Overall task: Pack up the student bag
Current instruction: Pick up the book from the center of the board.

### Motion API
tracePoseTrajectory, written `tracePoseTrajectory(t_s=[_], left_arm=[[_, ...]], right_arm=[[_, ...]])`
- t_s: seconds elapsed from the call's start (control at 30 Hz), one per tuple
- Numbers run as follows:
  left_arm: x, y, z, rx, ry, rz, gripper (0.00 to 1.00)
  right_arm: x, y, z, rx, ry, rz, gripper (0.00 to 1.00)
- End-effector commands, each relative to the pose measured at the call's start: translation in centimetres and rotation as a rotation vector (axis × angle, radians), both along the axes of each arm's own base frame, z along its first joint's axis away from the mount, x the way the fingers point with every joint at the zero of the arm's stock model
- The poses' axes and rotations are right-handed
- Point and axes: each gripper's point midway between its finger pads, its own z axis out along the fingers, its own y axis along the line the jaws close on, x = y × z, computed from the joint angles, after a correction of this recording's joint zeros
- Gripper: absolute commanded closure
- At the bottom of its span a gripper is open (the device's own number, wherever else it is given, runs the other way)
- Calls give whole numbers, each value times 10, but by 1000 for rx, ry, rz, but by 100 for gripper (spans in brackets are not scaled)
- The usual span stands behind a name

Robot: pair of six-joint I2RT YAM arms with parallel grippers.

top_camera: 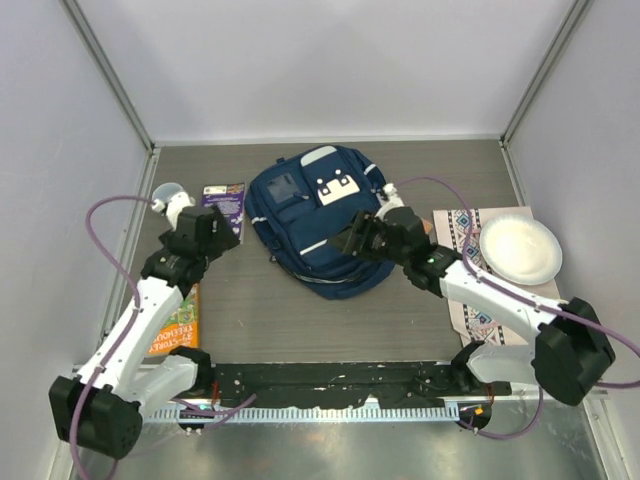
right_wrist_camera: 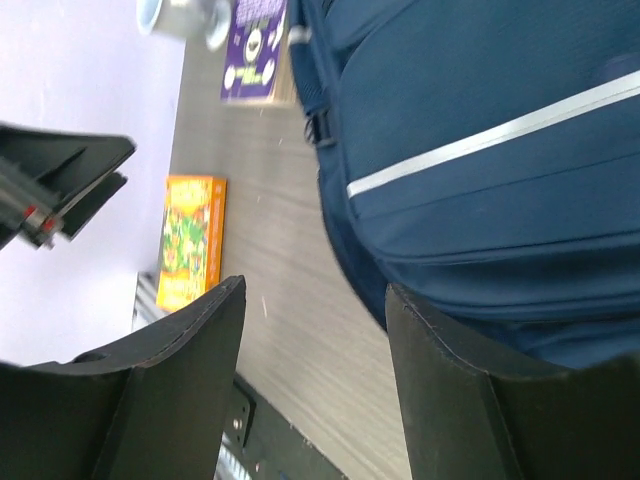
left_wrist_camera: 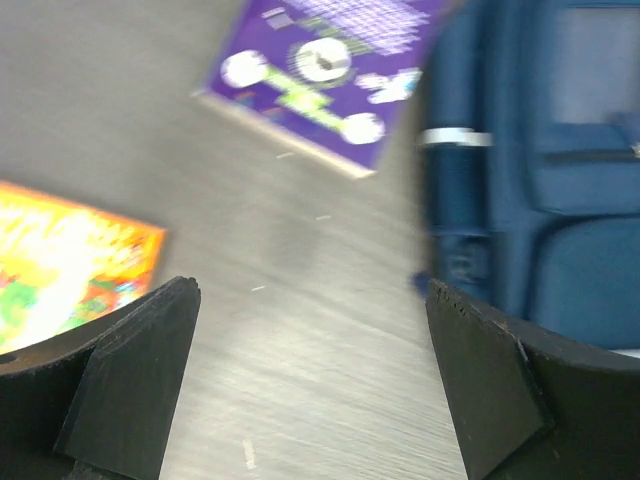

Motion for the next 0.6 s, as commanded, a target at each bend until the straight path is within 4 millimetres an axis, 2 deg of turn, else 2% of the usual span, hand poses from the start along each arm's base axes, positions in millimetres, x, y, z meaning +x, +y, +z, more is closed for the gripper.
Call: tracePoseTrajectory(t_s=[0.0,0.03,0.1,0.13,0.2,0.23,0.43,0.57], left_arm=[[-29,53,-34,-41,94,214,0],[-33,70,-41,-68,107,279,0],[-45,83,-56,-100,129,343,0],[-52,105,-60,-113,134,436,0],[-63,119,-65,-129,140,506,0],[-66,134,-64,-126,122,562,0],[-74,173,-71,-153,129,701,0],[-75,188,-79,-151,152,745,1]], right_arm=[[-13,50,24,39,-60,201,36],[-16,54,19,28,-48,225,36],[-22,66,11,23,-19,278,36],[-24,68,8,22,-11,297,35],[-28,74,3,23,11,336,36],[-29,75,2,23,12,347,35],[-35,80,-4,12,33,402,35],[-37,81,-5,11,36,418,34]])
